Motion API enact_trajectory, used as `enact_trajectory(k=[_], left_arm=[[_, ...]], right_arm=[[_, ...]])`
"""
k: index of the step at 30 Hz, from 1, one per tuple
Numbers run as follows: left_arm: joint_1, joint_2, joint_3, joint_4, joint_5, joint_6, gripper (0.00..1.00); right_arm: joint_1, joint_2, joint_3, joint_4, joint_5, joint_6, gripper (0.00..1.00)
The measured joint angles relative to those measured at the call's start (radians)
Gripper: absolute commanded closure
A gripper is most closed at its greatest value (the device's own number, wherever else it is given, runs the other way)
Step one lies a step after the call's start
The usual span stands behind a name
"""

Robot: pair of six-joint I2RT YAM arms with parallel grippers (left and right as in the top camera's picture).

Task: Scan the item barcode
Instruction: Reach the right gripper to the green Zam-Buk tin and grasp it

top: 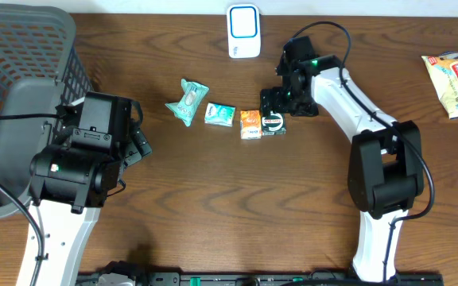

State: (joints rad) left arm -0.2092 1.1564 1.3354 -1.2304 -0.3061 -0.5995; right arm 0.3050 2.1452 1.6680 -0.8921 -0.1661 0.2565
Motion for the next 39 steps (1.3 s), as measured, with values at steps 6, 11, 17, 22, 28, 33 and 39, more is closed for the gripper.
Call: enact_trajectory(k=[6,11,17,22,28,33,39], left_arm=[[0.0,0.0,0.0,0.0,0.0,0.0,0.0],[0.0,0.0,0.0,0.0,0.0,0.0,0.0],[0.0,0.0,0.0,0.0,0.0,0.0,0.0],[0.0,0.0,0.0,0.0,0.0,0.0,0.0],[0.0,0.0,0.0,0.0,0.0,0.0,0.0],[0.0,0.0,0.0,0.0,0.0,0.0,0.0],[0.0,0.0,0.0,0.0,0.0,0.0,0.0]], right_arm=[[0.034,0.0,-0.056,0.038,0.044,0.043,0.15],[0.061,0.0,-0.106,0.096,0.07,0.066,0.21],[0.079,-0.001,-0.113,0.116,0.078,0.077,0.31],[0.103,-0.002,-0.113,0.121,0.103,0.081,0.33],[0.113,-0.005,-0.114,0.12,0.147,0.099,0.34],[0.113,-0.006,-0.15,0.146,0.191,0.101,0.33],[0.113,-0.01,-0.16,0.151,0.214,0.108,0.41]])
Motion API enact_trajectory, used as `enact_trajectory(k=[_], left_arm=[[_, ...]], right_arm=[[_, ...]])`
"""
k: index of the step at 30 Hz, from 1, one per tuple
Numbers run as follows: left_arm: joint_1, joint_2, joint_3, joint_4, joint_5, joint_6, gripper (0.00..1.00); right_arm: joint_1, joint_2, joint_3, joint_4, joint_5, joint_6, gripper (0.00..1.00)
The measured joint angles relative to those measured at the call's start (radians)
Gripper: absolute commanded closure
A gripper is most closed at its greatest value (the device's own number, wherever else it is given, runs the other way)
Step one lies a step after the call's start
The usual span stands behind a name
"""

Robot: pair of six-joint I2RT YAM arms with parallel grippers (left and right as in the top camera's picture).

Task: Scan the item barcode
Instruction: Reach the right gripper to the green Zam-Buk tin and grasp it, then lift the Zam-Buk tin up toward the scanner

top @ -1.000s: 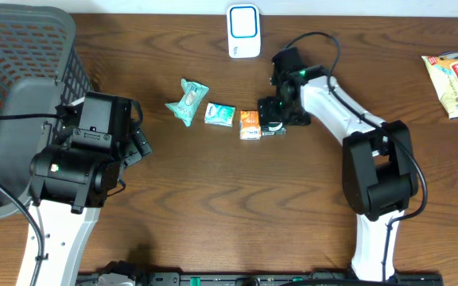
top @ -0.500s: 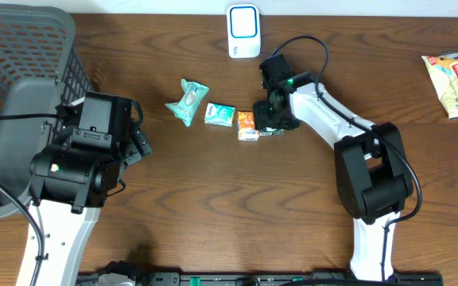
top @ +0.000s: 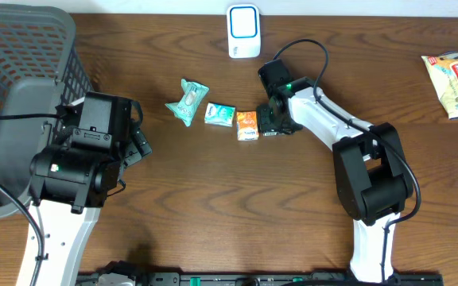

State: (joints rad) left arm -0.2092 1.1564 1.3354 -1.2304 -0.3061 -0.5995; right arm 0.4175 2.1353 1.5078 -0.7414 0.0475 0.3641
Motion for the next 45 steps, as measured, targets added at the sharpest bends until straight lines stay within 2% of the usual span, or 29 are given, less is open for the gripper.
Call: enact_trajectory(k=[6,11,14,19,23,26,29,33,38,45], left_arm=[[0.0,0.0,0.0,0.0,0.0,0.0,0.0],[0.0,0.0,0.0,0.0,0.0,0.0,0.0],[0.0,0.0,0.0,0.0,0.0,0.0,0.0],[0.0,0.0,0.0,0.0,0.0,0.0,0.0],[0.0,0.0,0.0,0.0,0.0,0.0,0.0],[0.0,0.0,0.0,0.0,0.0,0.0,0.0],[0.0,0.0,0.0,0.0,0.0,0.0,0.0],[0.0,0.0,0.0,0.0,0.0,0.0,0.0],[0.0,0.0,0.0,0.0,0.0,0.0,0.0],[0.0,0.0,0.0,0.0,0.0,0.0,0.0]], right_arm=[[0.0,-0.002,-0.001,0.0,0.004,0.008,0.47],[-0.014,-0.003,0.006,-0.008,-0.041,0.01,0.48],[-0.036,-0.002,0.023,-0.026,-0.153,0.011,0.46],[-0.113,0.002,0.093,-0.028,-0.497,0.025,0.48],[-0.205,0.002,0.135,0.04,-0.789,0.147,0.56],[-0.269,0.002,0.14,0.122,-0.97,0.288,0.64],[-0.322,0.002,0.142,0.228,-1.132,0.492,0.65],[-0.325,0.003,0.142,0.343,-1.226,0.681,0.64],[-0.299,0.003,0.143,0.494,-1.273,0.838,0.62],[-0.265,0.003,0.143,0.57,-1.271,0.916,0.62]])
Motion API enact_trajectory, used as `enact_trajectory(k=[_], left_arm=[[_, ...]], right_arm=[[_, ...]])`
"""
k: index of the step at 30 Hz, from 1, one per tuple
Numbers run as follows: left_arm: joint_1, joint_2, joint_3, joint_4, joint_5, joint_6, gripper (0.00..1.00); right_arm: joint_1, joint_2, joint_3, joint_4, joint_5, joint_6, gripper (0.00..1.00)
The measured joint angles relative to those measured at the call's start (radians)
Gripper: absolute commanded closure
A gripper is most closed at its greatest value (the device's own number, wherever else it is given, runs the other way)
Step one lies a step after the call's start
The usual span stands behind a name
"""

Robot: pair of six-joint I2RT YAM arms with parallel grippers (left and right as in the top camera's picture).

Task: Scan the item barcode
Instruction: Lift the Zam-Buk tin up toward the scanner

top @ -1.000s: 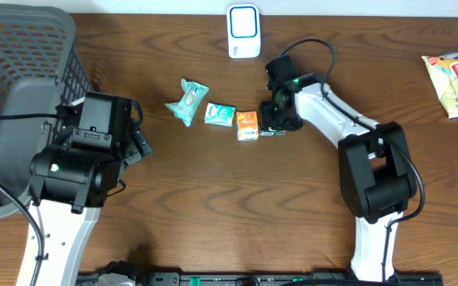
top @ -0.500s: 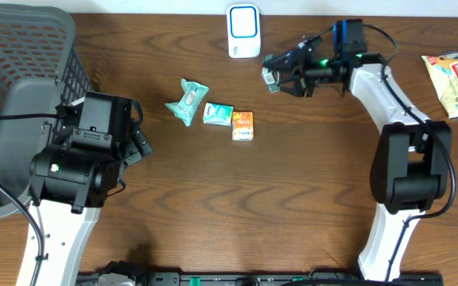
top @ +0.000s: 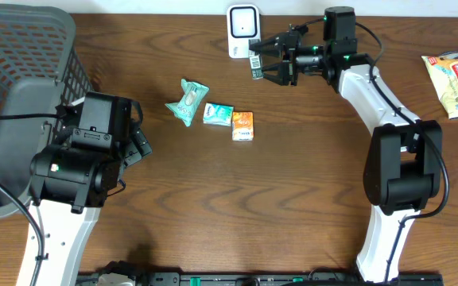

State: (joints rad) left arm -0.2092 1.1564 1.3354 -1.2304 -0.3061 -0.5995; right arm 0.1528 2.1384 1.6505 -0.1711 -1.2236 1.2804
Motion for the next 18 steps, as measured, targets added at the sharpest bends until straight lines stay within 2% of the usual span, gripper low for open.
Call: enact_trajectory(k=[11,15,18], left_arm=[[0.0,0.0,0.0,0.0,0.0,0.0,0.0],[0.0,0.0,0.0,0.0,0.0,0.0,0.0],[0.0,0.0,0.0,0.0,0.0,0.0,0.0]], right_arm=[[0.035,0.0,0.0,0.002,0.061,0.017,0.6],[0.05,0.0,0.0,0.001,0.098,0.023,0.66],[0.054,0.0,0.0,0.01,0.104,0.076,0.61]])
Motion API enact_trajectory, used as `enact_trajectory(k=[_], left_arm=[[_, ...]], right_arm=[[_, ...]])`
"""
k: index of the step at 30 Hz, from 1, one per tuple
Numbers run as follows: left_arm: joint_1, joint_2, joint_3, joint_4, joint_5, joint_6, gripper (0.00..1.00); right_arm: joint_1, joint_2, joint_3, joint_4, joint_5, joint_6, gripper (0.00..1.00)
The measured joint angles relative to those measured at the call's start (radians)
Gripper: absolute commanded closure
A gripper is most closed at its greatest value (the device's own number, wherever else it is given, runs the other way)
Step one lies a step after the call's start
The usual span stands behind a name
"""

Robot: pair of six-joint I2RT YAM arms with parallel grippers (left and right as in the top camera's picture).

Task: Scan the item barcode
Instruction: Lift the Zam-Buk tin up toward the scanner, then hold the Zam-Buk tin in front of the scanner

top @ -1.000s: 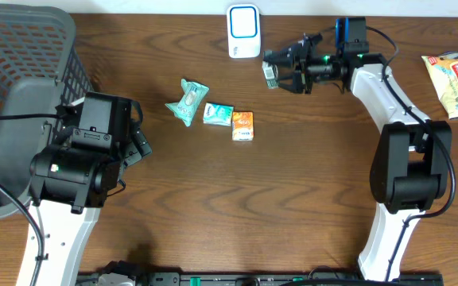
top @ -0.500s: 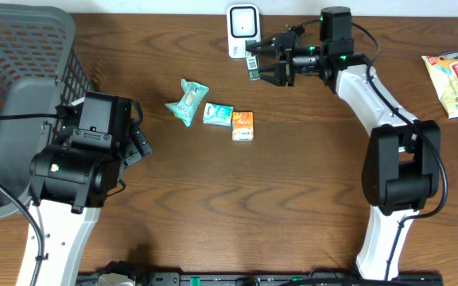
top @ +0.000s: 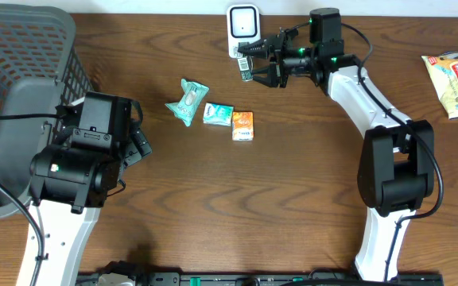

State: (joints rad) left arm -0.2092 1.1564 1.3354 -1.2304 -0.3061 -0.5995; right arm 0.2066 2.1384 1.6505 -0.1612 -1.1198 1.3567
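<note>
My right gripper (top: 249, 65) is shut on a small dark packet with a white barcode label (top: 246, 67), held in the air right in front of the white barcode scanner (top: 243, 30) at the table's far edge. The label end points toward the scanner's lower face. My left gripper (top: 137, 143) rests at the left of the table beside the basket; its fingers are mostly hidden under the wrist housing.
On the table lie a teal pouch (top: 187, 102), a teal-and-white packet (top: 219, 114) and an orange packet (top: 243, 125) in a row. A grey mesh basket (top: 18, 79) fills the left corner. A yellow snack bag (top: 454, 83) lies far right.
My right gripper has shifted slightly left with the dark packet, bringing it closer under the scanner's front. The left arm and the packets on the table are unchanged.
My right gripper was down on the dark round-label packet at the right end of the row, then pressed lower beside the orange packet. Later it held that packet raised near the scanner, and now it holds it directly before the scanner.
</note>
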Motion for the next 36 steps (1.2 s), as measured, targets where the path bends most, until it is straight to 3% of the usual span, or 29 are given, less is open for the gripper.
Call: enact_trajectory(k=[6,9,13,17,21,24,29,36], left_arm=[[0.0,0.0,0.0,0.0,0.0,0.0,0.0],[0.0,0.0,0.0,0.0,0.0,0.0,0.0],[0.0,0.0,0.0,0.0,0.0,0.0,0.0],[0.0,0.0,0.0,0.0,0.0,0.0,0.0],[0.0,0.0,0.0,0.0,0.0,0.0,0.0],[0.0,0.0,0.0,0.0,0.0,0.0,0.0],[0.0,0.0,0.0,-0.001,0.0,0.0,0.0],[0.0,0.0,0.0,0.0,0.0,0.0,0.0]], right_arm=[[0.001,0.0,0.0,0.074,0.023,0.042,0.62],[0.006,0.0,0.0,0.069,0.089,-0.058,0.7],[0.045,0.0,0.0,0.06,0.249,-0.275,0.68],[0.11,0.0,0.0,0.06,0.539,-0.477,0.63],[0.16,0.0,0.0,0.088,0.92,-0.605,0.72],[0.19,0.002,0.0,0.2,1.193,-0.702,0.71],[0.217,0.043,0.004,0.461,1.324,-0.822,0.69],[0.218,0.146,0.008,0.734,1.357,-0.926,0.62]])
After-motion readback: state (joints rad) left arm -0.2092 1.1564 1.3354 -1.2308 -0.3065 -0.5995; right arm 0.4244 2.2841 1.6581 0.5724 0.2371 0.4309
